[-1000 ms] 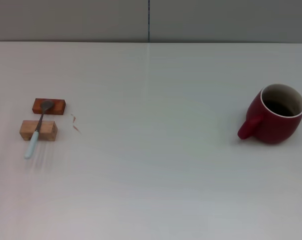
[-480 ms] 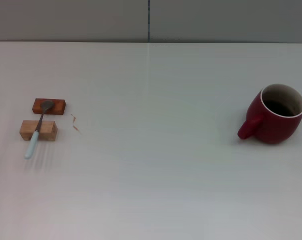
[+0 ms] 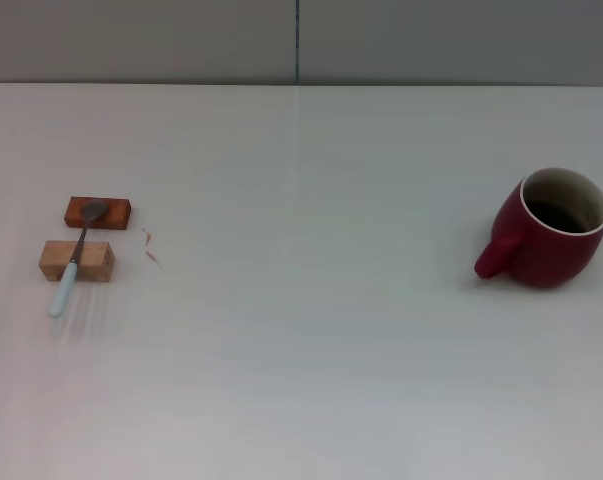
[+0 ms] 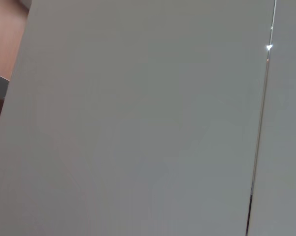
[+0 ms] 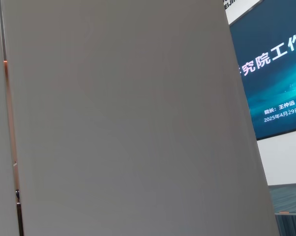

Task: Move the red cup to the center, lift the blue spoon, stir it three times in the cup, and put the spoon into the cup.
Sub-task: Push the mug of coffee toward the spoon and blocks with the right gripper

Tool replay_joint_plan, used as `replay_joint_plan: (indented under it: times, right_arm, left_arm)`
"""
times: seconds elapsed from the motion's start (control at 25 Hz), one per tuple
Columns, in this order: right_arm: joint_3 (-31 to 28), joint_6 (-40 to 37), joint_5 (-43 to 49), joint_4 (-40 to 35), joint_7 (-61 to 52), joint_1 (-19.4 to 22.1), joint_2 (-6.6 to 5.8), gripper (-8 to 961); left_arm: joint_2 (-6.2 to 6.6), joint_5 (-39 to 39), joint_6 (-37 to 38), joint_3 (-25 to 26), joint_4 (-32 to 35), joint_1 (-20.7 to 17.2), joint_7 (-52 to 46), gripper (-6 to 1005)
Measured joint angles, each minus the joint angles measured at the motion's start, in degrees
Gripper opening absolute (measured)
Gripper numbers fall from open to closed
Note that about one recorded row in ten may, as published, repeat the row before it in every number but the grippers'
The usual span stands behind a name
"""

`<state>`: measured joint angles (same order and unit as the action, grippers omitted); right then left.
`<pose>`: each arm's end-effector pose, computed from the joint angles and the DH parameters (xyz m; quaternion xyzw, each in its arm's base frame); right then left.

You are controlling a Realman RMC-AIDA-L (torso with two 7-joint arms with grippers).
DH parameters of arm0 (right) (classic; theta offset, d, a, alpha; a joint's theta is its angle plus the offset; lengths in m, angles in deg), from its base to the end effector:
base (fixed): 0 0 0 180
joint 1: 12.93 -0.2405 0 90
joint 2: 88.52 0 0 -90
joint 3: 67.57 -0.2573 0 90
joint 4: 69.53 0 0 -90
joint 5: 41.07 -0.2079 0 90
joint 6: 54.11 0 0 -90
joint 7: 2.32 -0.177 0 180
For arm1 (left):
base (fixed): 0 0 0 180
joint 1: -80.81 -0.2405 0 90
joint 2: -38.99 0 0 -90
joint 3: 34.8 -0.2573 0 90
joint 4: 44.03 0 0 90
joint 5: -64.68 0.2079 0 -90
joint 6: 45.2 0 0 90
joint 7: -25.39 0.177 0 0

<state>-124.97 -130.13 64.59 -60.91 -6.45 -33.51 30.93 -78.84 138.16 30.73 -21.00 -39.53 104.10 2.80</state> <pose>0.3935 0.3180 0.0778 -0.4395 0.2871 0.3056 0.7944 -0.3976 0.3274 0.0988 -0.4986 -0.2803 -0.3495 0.7421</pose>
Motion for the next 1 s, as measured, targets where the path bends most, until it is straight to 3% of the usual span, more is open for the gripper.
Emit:
replay_joint_plan:
  times: [0.4, 1.0]
  right_arm:
    - [0.0, 0.5, 0.2, -0.5, 0.1, 0.0, -0.11, 718]
    - [1.0, 2.3, 0.5, -4.0, 8.6, -1.7, -0.36, 130]
  left_arm:
    - [-0.03, 0.0, 0.0, 0.0, -0.1, 0.0, 0.0, 844]
    - [-0.03, 0.0, 0.0, 0.0, 0.0, 0.1, 0.0, 843]
